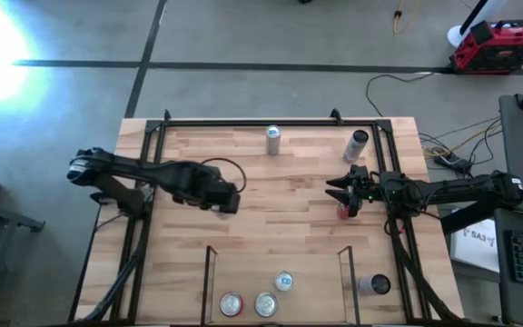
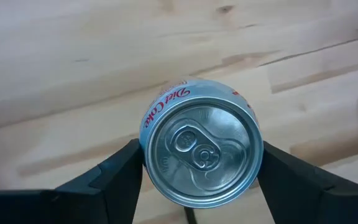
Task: Place canned beverage on shelf
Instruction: Move the soda cans to the middle of the table
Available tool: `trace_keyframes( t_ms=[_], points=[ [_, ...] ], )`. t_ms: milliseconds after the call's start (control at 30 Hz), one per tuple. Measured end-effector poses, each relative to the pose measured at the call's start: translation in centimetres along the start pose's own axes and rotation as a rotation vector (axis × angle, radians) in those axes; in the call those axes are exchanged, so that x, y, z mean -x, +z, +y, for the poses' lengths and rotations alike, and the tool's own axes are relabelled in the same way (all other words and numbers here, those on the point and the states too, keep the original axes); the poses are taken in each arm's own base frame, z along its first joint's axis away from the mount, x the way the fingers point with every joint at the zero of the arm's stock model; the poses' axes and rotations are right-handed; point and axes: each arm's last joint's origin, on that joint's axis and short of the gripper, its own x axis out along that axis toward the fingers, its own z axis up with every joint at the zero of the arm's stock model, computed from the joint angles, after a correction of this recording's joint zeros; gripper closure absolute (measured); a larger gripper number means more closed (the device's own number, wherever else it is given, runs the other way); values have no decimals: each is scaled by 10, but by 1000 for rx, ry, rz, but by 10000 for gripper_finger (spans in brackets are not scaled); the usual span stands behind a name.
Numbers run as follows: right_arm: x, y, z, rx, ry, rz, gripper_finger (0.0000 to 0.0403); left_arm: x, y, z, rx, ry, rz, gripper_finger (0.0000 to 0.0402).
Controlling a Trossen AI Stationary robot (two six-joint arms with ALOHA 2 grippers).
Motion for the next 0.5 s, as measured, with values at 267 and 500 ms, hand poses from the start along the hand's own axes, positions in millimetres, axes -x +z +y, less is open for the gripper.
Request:
trace_keyframes(
  t_ms=[267,500],
  points=[
    [0,0,0,0,0,-1,220,-35,7,-26,-61,44,54,147],
    [0,0,0,0,0,-1,220,-38,11,-63,-153,34,62,147]
  ],
)
